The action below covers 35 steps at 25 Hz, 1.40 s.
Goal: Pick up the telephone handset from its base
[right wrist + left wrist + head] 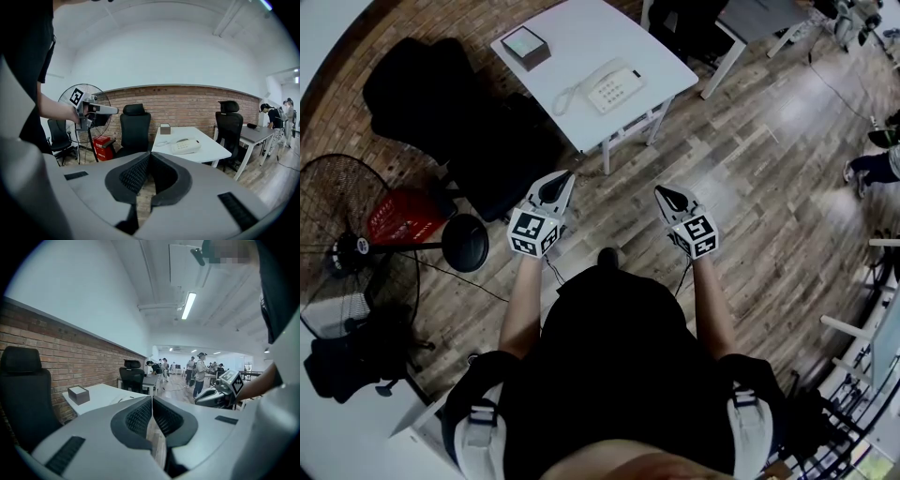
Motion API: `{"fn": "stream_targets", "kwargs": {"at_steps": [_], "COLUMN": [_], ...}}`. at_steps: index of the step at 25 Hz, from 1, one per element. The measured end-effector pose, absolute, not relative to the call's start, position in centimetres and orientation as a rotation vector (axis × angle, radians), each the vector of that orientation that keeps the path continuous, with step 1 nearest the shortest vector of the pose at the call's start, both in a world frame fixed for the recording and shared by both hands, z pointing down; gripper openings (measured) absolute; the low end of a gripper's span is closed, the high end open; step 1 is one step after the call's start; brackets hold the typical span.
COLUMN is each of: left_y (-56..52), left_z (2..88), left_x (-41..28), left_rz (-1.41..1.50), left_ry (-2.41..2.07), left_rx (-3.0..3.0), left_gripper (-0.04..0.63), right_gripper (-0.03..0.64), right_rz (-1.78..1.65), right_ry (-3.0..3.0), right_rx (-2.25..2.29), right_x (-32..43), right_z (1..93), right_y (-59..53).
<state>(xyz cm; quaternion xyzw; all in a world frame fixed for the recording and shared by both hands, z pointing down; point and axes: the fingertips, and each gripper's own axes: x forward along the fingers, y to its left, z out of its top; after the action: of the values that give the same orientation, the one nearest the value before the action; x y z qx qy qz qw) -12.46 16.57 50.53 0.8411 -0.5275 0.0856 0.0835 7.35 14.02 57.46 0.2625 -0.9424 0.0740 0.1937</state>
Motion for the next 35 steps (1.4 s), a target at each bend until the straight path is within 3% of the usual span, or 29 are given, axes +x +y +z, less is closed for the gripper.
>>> {"fn": "stream_targets", "kwargs": {"at_steps": [35], "left_y": [12.9], "left_z": [51.5], "left_x": [-15.1], "left_rz": [0.283], "left_ry": [-1.501], "left_rx": [2.547], "left_gripper": [0.025], "right_gripper": [-0.002], "right_rz": [0.254], "right_ry": [-2.611], "right_rx": [0.780], "right_x": [4.5], "right_z": [59.3], "right_y": [12.6]}}
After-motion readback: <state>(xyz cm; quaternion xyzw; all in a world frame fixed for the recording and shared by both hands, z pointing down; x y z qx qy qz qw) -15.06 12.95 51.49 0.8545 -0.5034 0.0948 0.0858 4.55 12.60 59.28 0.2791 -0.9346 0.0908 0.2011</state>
